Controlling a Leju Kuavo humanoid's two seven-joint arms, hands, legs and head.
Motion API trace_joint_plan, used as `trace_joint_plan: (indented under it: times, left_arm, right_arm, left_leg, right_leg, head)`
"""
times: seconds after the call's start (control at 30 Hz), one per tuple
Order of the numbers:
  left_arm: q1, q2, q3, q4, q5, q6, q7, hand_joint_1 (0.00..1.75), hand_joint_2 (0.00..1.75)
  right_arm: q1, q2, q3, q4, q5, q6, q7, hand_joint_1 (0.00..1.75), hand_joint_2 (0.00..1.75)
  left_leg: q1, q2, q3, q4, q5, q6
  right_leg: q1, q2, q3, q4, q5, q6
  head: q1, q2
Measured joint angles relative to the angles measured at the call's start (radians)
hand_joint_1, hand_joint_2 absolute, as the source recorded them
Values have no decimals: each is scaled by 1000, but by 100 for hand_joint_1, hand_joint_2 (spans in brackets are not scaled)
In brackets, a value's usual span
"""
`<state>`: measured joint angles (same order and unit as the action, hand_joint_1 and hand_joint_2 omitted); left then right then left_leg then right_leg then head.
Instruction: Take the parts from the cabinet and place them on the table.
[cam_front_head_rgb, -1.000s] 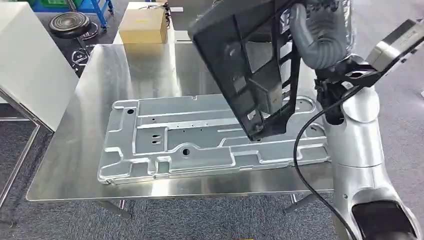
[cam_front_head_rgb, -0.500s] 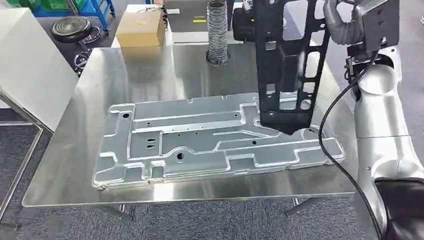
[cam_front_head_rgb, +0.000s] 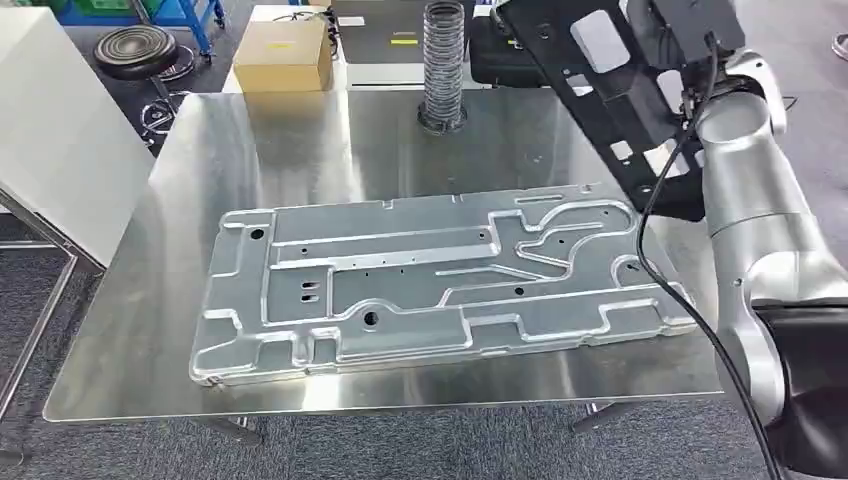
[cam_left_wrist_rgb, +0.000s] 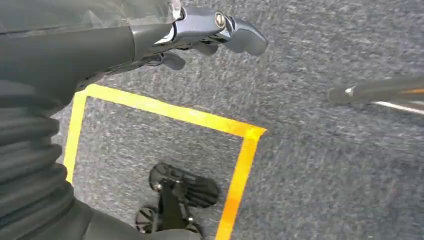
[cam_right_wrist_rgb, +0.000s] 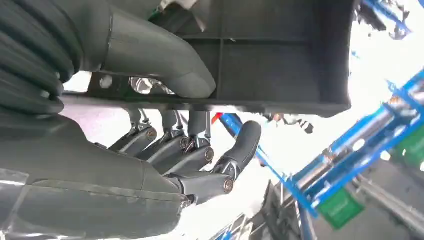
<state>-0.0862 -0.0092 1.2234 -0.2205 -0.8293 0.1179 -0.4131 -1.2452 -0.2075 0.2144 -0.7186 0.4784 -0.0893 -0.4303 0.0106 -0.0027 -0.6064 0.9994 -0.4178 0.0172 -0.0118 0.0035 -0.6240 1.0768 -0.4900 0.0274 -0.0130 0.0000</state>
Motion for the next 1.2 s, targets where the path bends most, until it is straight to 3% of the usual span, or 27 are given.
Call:
trace_joint_plan:
  times: [0.07,0.1,0.13,0.17,0.2,0.23,0.27,0.3,0.4,0.47,0.5,0.6,0.63,0.67,0.7,0.77,0.8,0.83,0.97,1.0,1.1,1.13,1.17,1.2]
  left_arm:
    - [-4,0,0,0,-5,-1,-1,0,175]
    - [-4,0,0,0,-5,-1,-2,0,175]
    - [-3,0,0,0,-5,-1,-4,0,175]
    - [-3,0,0,0,-5,-1,-5,0,175]
    - [-4,-1,0,0,-5,-2,-8,0,175]
    - [-5,-2,0,0,-5,-3,-9,0,175]
    - [-6,-2,0,0,-7,-6,-10,0,175]
    - [-7,-2,0,0,-11,-11,-13,0,175]
    - [-6,-2,0,0,-26,-20,-15,0,175]
    - [-9,-2,-3,0,-36,-27,-16,0,175]
    - [-9,-2,-4,0,-41,-31,-18,0,175]
    - [-7,-1,-6,0,-52,-36,-29,0,175]
    - [-7,-1,-8,0,-57,-36,-32,0,175]
    - [-7,-2,-12,0,-59,-36,-35,0,175]
    - [-8,-2,-13,0,-59,-36,-42,0,175]
    - [-8,-1,-15,0,-59,-36,-52,0,175]
    - [-9,-2,-18,0,-59,-38,-53,0,175]
    - [-9,-2,-22,0,-59,-39,-54,0,175]
    - [-10,-3,-28,0,-61,-39,-56,0,175]
    - [-12,-3,-29,0,-62,-38,-58,0,175]
    - [-18,-3,-29,0,-59,-36,-63,0,175]
    - [-20,-3,-29,0,-58,-33,-63,0,175]
    - [-22,-3,-29,0,-57,-30,-63,0,175]
    - [-23,-3,-29,0,-56,-29,-63,0,175]
  right_arm:
    - [-18,19,13,50,14,-1,3,175,175]
    - [-19,30,19,73,22,-2,6,175,175]
    - [-20,44,27,99,25,-6,6,175,175]
    - [-20,56,32,117,30,-10,8,175,175]
    - [-21,75,37,137,36,-18,8,175,175]
    - [-25,90,40,152,38,-26,9,175,175]
    - [-30,104,43,168,38,-36,9,175,175]
    - [-33,119,44,187,38,-45,9,175,175]
    - [-33,166,46,221,38,-70,8,175,175]
    - [-34,196,49,234,40,-72,7,175,175]
    - [-33,211,51,243,41,-72,7,175,175]
    - [-9,251,54,273,40,-78,6,175,175]
    - [-4,262,54,278,39,-78,4,175,175]
    - [0,272,54,285,39,-78,4,175,175]
    - [4,284,55,291,40,-78,4,175,175]
    - [16,300,58,297,42,-79,5,175,175]
    - [19,312,59,302,42,-77,8,175,175]
    - [21,314,59,305,44,-75,10,175,175]
    - [34,334,61,315,55,-66,18,175,175]
    - [36,339,62,319,55,-65,19,0,0]
    - [47,359,62,325,53,-44,30,0,0]
    - [54,365,62,326,53,-40,35,0,0]
    - [62,370,62,328,53,-36,38,0,0]
    - [66,379,63,331,53,-36,40,0,0]
  left_leg:
    - [0,0,1,0,-2,3]
    - [0,-1,3,0,-3,3]
    - [1,-1,5,1,-5,2]
    - [1,-1,9,2,-7,1]
    - [1,-2,11,4,-11,-2]
    - [2,-4,14,9,-16,-7]
    - [2,-4,15,13,-21,-11]
    - [-4,-5,12,17,-25,-17]
    - [-1,-5,16,11,-24,-34]
    - [4,-4,21,15,-35,-47]
    - [3,-3,10,50,-58,-49]
    - [3,-3,-102,279,-158,-57]
    - [3,-3,-127,325,-166,-58]
    - [4,-3,-128,318,-146,-58]
    - [4,-3,-108,270,-113,-57]
    - [6,-3,-18,81,-18,-56]
    - [8,-4,12,21,-20,-55]
    - [4,-6,12,14,-16,-44]
    - [5,-3,10,12,-9,-21]
    - [7,-2,9,11,-8,-15]
    - [4,3,3,12,-7,-8]
    - [3,4,3,12,-6,-8]
    - [2,4,4,12,-7,-7]
    - [0,3,5,13,-7,-6]
  right_leg:
    - [-2,0,-78,162,-71,8]
    - [-3,0,-120,238,-91,11]
    - [-6,-1,-137,259,-83,12]
    - [-8,-1,-128,230,-54,12]
    - [-10,-1,-97,159,-6,12]
    - [-12,-2,-53,60,48,10]
    - [-12,-4,-16,-29,83,7]
    - [-2,-3,-2,-43,63,3]
    - [3,1,-3,-52,62,-16]
    - [-6,-1,13,-68,67,-32]
    - [-5,-2,19,-72,66,-38]
    - [-1,-4,19,-71,65,-46]
    - [0,-4,19,-71,65,-46]
    - [0,-4,21,-71,64,-46]
    - [0,-3,23,-71,63,-45]
    - [-1,-5,30,-68,58,-37]
    - [4,-8,27,-66,55,-32]
    - [9,-7,24,-61,54,-28]
    - [7,-7,24,-64,56,-8]
    - [5,-7,14,-42,34,-3]
    - [5,-6,-100,203,-83,4]
    - [5,-6,-128,264,-97,3]
    - [6,-6,-134,274,-89,1]
    - [7,-6,-112,230,-55,-6]
  head:
    - [0,0]
    - [0,0]
    - [0,0]
    - [0,0]
    - [0,0]
    - [0,0]
    - [0,0]
    - [-1,0]
    - [-2,0]
    - [-1,0]
    - [-5,0]
    - [-5,0]
    - [-6,0]
    - [-5,0]
    - [-6,0]
    - [-6,0]
    - [-6,0]
    - [-6,0]
    - [-3,0]
    - [-1,0]
    - [1,0]
    - [2,0]
    - [1,0]
    - [2,0]
